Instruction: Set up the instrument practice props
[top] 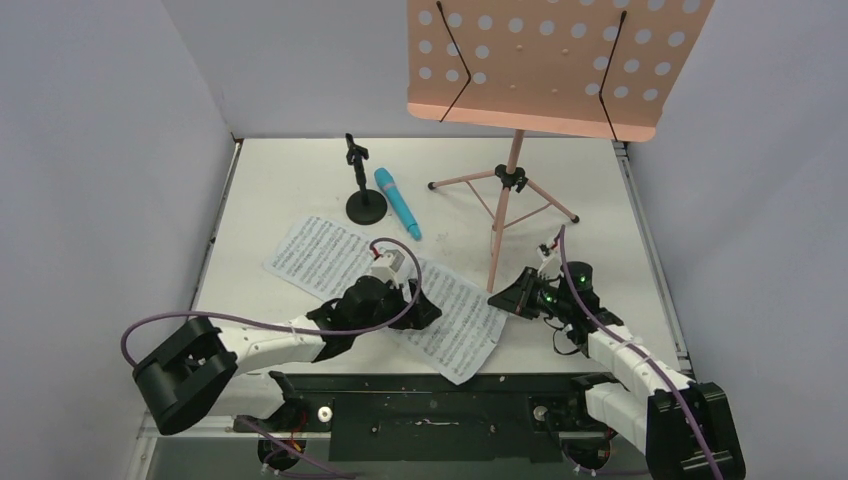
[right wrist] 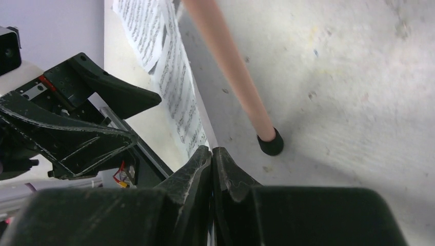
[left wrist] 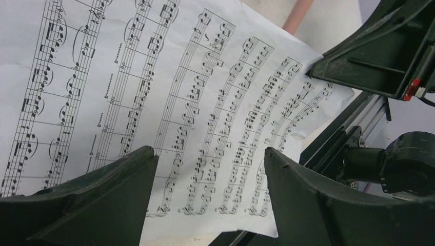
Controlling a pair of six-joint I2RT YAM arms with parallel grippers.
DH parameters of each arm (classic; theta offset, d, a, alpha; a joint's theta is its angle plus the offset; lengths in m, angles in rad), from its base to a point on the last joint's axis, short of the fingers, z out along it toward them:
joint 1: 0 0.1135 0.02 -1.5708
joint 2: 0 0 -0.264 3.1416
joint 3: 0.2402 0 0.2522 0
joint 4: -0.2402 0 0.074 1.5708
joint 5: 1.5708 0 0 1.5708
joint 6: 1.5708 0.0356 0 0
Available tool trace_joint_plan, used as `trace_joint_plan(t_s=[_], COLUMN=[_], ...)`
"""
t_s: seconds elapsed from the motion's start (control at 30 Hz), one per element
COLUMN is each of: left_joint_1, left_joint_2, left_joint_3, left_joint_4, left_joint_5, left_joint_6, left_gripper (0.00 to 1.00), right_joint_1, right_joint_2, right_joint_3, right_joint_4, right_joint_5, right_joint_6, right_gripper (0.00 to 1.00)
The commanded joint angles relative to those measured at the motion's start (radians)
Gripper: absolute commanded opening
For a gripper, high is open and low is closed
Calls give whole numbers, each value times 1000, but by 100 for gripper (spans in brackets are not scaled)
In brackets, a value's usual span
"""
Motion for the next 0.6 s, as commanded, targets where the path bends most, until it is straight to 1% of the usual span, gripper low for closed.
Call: trace_joint_plan(t_s=[0.0, 0.13, 0.3, 0.43, 0.57], left_joint_1=[13, 20, 22, 23, 19], left_joint_2=[-135, -231, -305, -333, -364], left_joint_3=[96, 178, 252, 312, 323], left_joint_4=[-136, -293, -407, -511, -518], left_joint_5=[-72, -143, -171, -156, -65], left_joint_6=[115, 217, 372, 522, 692], left_gripper=[75, 76, 76, 77, 77], right_joint_1=[15, 22, 36, 45, 58], right_joint_2=[-28, -74, -164, -189, -179], right_joint_3=[150, 244, 322, 395, 459], right_joint_4=[-120, -237, -328, -422, -518], right_joint_5=[-40, -39, -6, -10, -27], right_joint_6=[-146, -213, -264, -331, -396], right_gripper=[5, 5, 5, 5, 5])
